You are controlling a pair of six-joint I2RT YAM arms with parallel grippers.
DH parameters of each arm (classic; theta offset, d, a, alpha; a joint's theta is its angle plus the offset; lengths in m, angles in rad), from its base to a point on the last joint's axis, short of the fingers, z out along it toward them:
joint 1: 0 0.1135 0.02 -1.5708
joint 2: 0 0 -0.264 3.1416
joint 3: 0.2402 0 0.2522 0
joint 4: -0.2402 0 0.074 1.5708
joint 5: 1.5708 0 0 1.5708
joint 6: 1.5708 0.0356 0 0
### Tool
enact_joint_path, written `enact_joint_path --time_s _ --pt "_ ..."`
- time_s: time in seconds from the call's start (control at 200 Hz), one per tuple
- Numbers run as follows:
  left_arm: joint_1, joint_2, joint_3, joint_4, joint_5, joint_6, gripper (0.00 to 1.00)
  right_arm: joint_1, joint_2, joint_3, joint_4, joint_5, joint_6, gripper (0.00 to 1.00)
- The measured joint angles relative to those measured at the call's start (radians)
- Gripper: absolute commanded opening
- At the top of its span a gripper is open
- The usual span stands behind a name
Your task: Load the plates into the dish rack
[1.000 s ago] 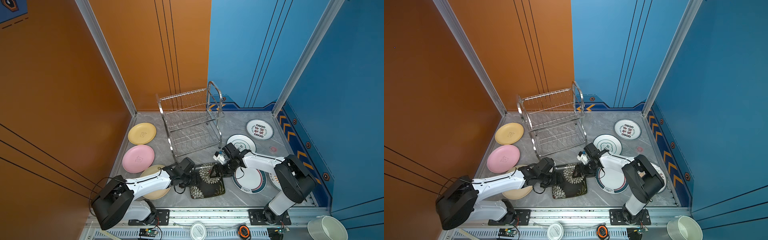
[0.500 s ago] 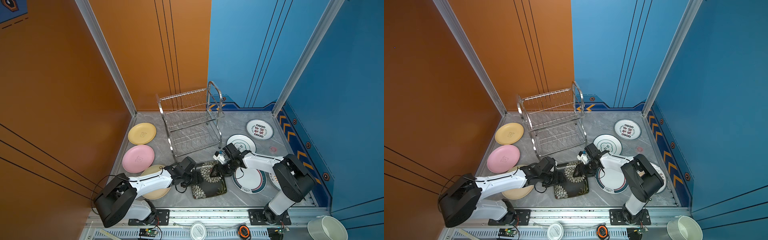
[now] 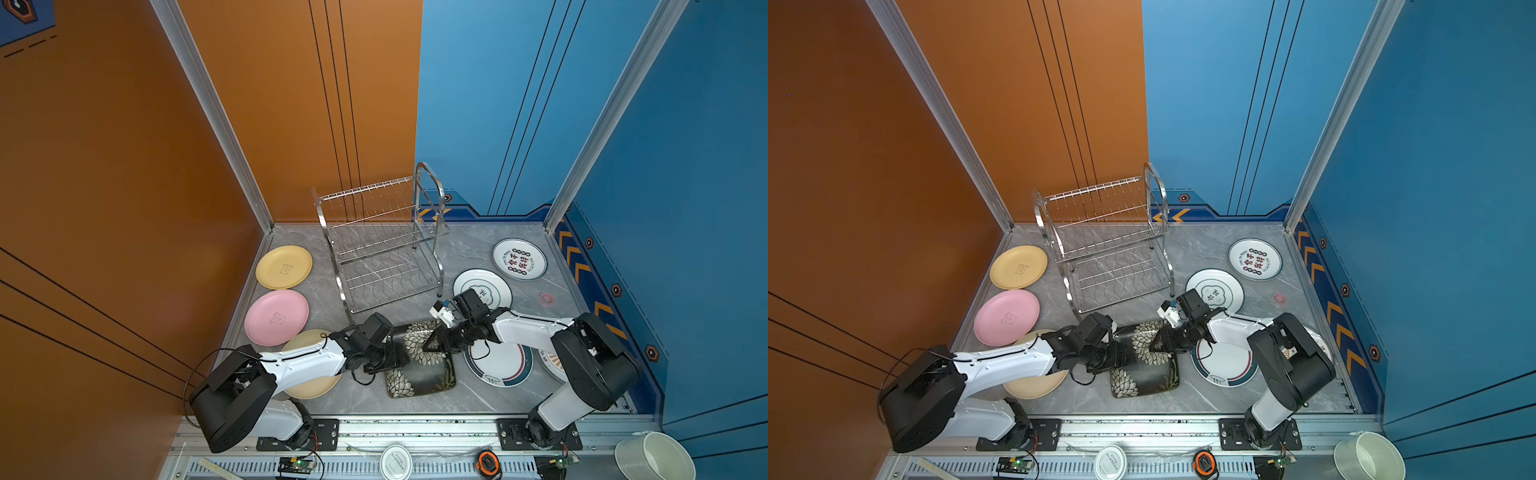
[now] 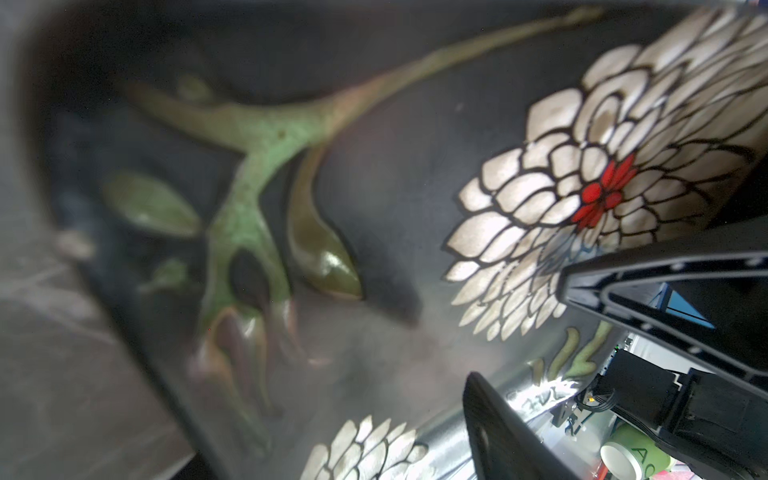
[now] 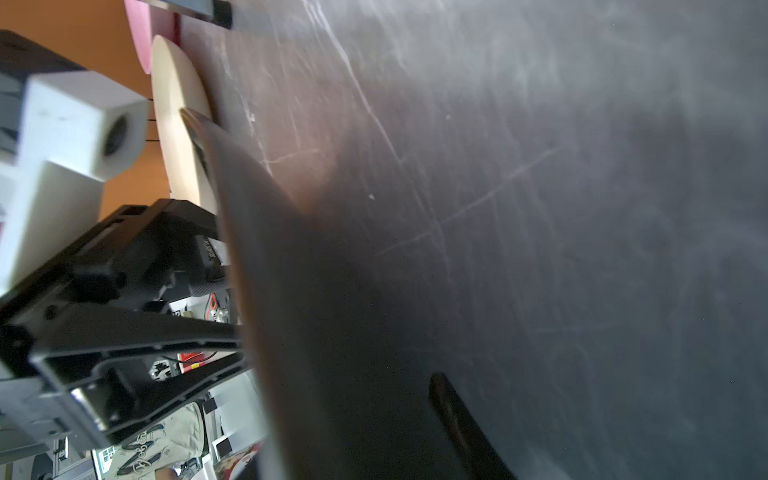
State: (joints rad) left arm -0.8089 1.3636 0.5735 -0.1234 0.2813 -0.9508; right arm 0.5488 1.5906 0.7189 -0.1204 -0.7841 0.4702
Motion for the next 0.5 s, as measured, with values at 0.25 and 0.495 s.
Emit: enact_joint_path --time_s 0.25,0.495 --pt "0.000 -0.012 -0.021 0.032 0.008 -0.014 0.71 -0.009 -0.039 -0.019 0.117 -0.026 0.048 0.43" --pt "-0.002 -0.031 -0.043 0.053 0.008 -0.021 0.70 -0.011 -0.084 -0.062 0.184 -0.032 0.087 0.34"
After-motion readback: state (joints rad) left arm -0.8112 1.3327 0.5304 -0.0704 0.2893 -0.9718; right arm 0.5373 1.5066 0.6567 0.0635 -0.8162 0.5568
